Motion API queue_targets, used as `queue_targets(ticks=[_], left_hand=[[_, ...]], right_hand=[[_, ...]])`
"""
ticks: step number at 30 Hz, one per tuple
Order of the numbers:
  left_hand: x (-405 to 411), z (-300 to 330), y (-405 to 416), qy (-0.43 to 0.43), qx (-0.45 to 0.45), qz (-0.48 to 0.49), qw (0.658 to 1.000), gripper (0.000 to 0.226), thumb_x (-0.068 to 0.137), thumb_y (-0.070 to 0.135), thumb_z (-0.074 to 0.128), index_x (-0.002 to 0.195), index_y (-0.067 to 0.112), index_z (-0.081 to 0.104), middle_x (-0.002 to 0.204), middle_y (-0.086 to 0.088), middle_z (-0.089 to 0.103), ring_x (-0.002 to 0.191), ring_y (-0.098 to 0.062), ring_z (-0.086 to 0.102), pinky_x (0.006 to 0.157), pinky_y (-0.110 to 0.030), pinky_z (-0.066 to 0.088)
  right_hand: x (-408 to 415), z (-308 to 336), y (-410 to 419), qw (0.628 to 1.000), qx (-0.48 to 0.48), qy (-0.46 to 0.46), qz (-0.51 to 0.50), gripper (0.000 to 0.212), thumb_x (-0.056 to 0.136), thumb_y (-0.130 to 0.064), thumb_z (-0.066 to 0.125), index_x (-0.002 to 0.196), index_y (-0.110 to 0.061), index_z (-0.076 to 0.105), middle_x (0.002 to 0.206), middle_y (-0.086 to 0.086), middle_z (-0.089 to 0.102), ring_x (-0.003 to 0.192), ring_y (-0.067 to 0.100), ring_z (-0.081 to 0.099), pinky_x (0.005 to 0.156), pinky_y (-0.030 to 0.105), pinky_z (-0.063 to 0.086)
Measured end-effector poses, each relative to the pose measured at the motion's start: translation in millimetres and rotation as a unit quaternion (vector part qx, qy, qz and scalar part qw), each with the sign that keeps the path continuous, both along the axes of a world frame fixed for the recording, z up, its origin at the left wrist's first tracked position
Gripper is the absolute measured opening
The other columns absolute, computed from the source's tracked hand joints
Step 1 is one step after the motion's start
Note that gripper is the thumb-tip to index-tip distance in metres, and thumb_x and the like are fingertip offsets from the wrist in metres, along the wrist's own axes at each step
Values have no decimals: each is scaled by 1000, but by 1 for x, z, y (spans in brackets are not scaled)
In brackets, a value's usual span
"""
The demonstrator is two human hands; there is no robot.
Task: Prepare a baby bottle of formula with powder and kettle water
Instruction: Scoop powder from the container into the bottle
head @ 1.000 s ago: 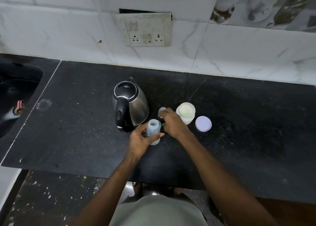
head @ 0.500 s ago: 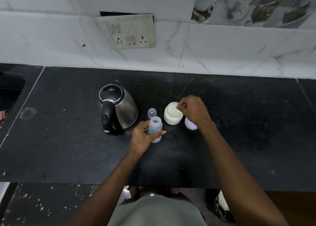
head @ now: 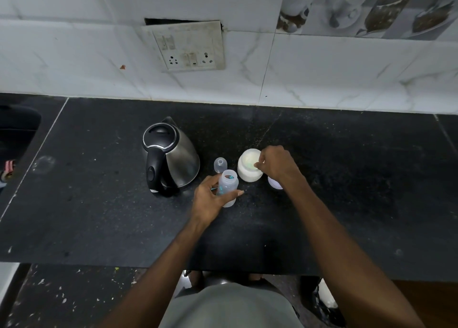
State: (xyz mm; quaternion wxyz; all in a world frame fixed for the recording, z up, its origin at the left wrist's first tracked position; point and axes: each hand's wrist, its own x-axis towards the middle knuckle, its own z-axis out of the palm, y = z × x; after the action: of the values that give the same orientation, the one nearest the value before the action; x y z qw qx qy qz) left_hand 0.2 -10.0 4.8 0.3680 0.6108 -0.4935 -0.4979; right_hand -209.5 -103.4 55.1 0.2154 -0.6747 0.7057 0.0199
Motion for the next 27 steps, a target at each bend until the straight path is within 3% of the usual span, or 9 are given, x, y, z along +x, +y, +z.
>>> queue_targets(ticks=[11,13,15,18,23,27], left_hand=[[-4,2,5,11,-8,9,1000,43,69,25,98,96,46,72,107,4,70,91,10,66,79,-9,52],[-2,0,4,14,-10,13,1000,43,68,30,99,94,51,72,107,2,72,95,2,68,83,-15,54],[0,-3,2,21,-8,22,1000,39,64,41,99,93,53,75,107,0,75,99,-10,72,89,-31,59],[2,-8,1,24,0,20,1000,50,57,57,95,102,46,76,109,0,76,102,-18,74,94,-44,61],[4,-11,1,26,6,15,1000,61,54,65,95,106,40,77,109,0,77,103,-20,74,95,-50,61],[4,-9,3,24,8,17,1000,52,56,58,95,101,41,77,104,0,77,100,-22,74,91,-42,62]], right_hand=[[9,11,-14,993,13,93,64,36,95,-24,71,123,-5,64,122,18,66,108,37,67,88,44,55],[8,11,-13,993,12,99,71,35,96,-26,69,124,-5,63,123,18,65,109,36,67,88,43,53],[7,12,-12,993,11,93,69,36,97,-28,66,124,-5,63,123,18,65,109,37,66,88,42,52],[6,10,-8,997,3,61,52,33,97,-30,65,119,-5,66,120,17,66,105,36,66,80,37,46],[3,5,-5,1000,11,11,23,38,95,-35,68,120,-7,71,121,19,67,105,37,67,88,42,54],[0,6,-6,999,16,-9,30,35,97,-36,69,117,-7,74,118,19,69,103,36,68,90,44,56]])
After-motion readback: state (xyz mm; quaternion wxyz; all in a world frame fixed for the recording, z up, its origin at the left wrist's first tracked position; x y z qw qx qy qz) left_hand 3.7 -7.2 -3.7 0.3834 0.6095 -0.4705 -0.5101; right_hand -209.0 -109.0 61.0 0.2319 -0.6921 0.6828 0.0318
